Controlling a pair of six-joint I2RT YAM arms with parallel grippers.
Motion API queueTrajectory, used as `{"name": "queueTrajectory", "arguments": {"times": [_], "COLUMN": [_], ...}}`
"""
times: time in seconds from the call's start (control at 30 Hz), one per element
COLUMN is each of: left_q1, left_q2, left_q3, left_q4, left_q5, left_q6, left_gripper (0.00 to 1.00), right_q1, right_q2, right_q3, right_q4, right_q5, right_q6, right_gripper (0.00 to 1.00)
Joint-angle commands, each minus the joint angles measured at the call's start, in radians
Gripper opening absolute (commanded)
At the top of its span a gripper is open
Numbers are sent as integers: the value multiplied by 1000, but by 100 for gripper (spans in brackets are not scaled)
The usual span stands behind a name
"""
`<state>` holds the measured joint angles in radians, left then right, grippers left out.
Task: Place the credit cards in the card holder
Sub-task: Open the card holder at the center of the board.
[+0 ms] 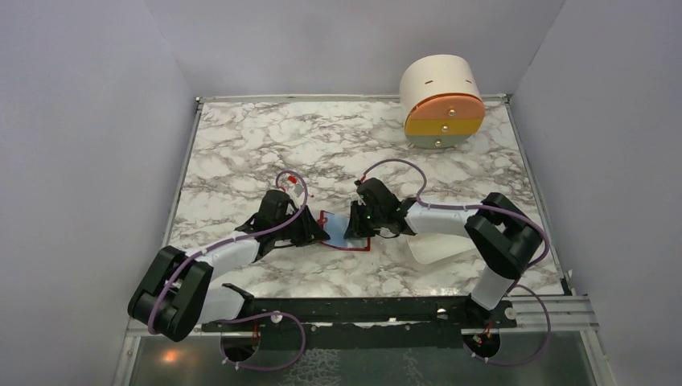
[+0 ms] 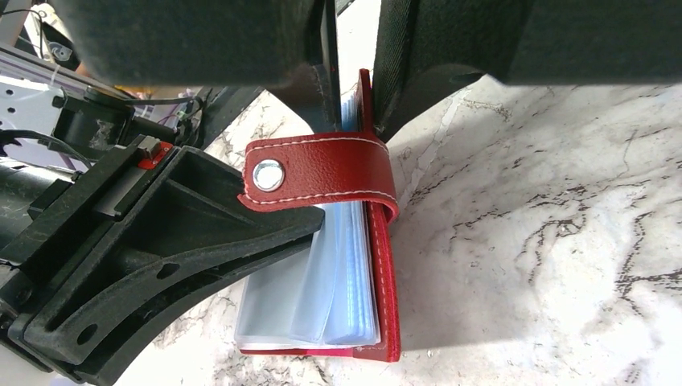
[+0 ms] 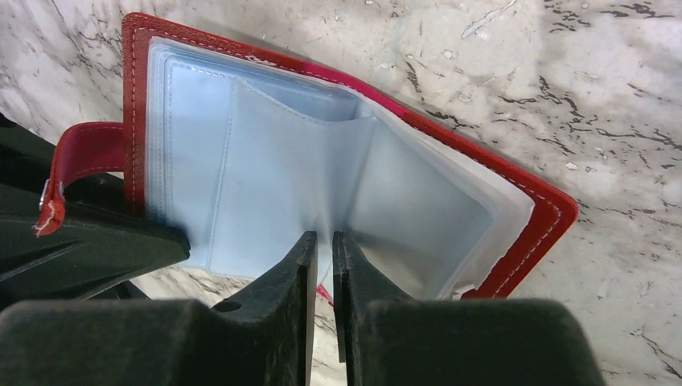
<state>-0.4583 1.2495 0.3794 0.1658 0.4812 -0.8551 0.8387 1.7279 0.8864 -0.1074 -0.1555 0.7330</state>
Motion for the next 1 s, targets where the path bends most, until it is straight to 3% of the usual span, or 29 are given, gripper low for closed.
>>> {"name": "queueTrajectory", "arguments": {"times": [0.0,0.2,0.27,0.33,0.4,0.77,0.97], "left_q1": [-1,0,-1,-1,-1,-3,-9], "left_q2": [18,36,45,50,47,-41,-67], "left_q3": [16,11,12,15,16,12,22], "left_q4": [34,52,57,65,72,52,44], "left_q5": [13,11,13,21,34,36,43], "left_q6": [19,22,22,21,13,-27,-29], "left_gripper": [20,15,10,0,0,0,0], "right_q1": [11,11,11,11,11,25,49], "right_q2": [6,-7,-14,-20,-38,-195,-157], "right_q3": [-45,-60,-61,-60,-51,-6,37], "right_q4": [-18,-10,-11,-15,-31,-141,-147], "right_q5": [34,38,41,44,47,30,55], "right_q6": [6,5,3,0,-3,-7,-3], "right_gripper": [13,12,12,12,13,63,69]}}
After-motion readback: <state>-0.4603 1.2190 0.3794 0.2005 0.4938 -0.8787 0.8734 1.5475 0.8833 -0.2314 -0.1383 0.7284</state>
